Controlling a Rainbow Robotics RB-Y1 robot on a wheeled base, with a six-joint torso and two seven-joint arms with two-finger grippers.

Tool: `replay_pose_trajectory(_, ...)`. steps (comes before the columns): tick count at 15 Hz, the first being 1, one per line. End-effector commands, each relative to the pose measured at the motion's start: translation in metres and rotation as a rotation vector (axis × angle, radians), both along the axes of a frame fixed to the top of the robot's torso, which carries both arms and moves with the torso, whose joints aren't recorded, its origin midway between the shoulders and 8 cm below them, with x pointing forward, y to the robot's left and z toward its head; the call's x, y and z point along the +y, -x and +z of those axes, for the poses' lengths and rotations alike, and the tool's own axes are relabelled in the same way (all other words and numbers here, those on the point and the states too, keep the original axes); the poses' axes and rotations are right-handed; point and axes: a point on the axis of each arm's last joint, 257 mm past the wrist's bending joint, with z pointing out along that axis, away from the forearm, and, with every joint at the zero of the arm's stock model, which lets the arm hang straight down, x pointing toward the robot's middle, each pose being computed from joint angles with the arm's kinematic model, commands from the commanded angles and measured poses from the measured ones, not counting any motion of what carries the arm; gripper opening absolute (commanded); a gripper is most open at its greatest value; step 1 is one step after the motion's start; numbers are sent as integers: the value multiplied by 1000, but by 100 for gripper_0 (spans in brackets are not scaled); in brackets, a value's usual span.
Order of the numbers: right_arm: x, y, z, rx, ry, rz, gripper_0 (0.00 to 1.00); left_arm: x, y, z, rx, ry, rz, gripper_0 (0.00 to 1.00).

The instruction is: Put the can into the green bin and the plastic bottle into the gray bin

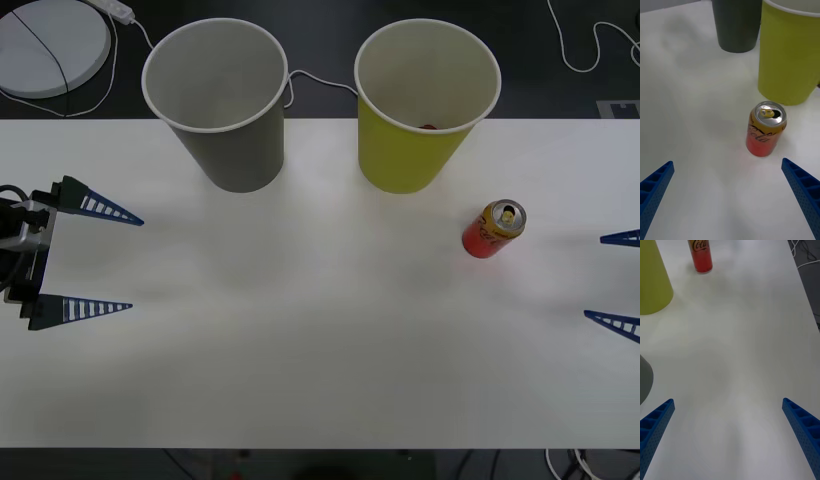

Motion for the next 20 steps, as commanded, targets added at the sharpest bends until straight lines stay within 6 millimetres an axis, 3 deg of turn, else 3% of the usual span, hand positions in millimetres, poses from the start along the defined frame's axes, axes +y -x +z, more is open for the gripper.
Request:
replay_pose_trajectory(1, -18, -5, -9, -36, -31, -41, 100, 0, 0, 0, 0, 0, 0, 100)
replay_pose_trajectory(6, -40, -10, -24, -68, -141, -107, 100, 0, 0, 0, 0, 0, 0, 100)
replay_pose_trajectory(14, -57, -25, -53, -101, -279, -221, 100, 0, 0, 0, 0, 0, 0, 100)
replay_pose_trajectory(20, -39, -36, -74, -102, -377, -292, 100, 0, 0, 0, 0, 0, 0, 100)
